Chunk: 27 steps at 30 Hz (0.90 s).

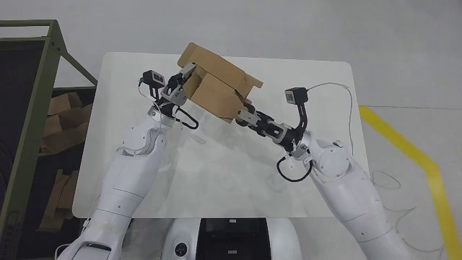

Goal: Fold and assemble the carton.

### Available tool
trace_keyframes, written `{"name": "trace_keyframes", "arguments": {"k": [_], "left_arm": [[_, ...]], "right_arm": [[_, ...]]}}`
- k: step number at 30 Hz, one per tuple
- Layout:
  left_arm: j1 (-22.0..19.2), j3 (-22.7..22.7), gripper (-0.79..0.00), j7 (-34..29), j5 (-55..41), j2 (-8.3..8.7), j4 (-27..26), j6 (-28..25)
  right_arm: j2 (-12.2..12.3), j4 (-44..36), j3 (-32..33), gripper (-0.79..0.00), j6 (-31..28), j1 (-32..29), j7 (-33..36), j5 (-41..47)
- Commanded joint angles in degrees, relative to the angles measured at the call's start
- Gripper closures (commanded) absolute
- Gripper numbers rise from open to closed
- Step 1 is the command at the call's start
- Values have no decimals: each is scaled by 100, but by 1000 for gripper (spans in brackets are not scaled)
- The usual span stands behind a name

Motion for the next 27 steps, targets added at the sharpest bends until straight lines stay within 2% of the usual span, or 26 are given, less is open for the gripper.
{"name": "trace_keyframes", "arguments": {"k": [1, 5, 19, 27], "left_arm": [[0, 3, 0, -14, -2, -5, -2, -9], [9, 3, 0, -15, 17, -12, -4, -19], [70, -46, 0, 5, 94, -28, -65, -40], [78, -66, 0, -26, 102, -37, -70, -42]], "right_arm": [[-1, 6, -4, -219, 17, 10, 8, 8], [-1, 10, -7, -194, 42, 25, 30, 14], [-2, 24, -16, -34, 91, 82, 96, 46], [9, 29, 55, 0, 94, 90, 112, 89]]}}
